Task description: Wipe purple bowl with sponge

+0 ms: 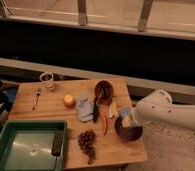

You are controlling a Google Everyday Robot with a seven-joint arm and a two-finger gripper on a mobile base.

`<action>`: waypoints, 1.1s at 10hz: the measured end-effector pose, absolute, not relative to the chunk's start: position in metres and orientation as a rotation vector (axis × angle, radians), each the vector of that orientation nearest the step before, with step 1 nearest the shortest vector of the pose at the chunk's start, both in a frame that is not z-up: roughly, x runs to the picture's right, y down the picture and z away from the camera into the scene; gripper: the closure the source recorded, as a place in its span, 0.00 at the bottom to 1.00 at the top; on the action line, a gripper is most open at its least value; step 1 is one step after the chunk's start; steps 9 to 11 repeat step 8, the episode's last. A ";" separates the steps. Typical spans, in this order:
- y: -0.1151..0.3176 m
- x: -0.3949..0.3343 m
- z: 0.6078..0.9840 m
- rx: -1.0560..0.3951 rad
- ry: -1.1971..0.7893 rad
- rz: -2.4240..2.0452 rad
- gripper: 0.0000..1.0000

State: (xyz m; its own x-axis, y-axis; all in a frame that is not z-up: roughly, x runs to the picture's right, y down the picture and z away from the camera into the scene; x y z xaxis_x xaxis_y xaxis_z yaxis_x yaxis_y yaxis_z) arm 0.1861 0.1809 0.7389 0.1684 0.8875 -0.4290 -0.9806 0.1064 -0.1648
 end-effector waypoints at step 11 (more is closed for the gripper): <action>0.218 0.187 0.711 -0.465 0.261 1.431 1.00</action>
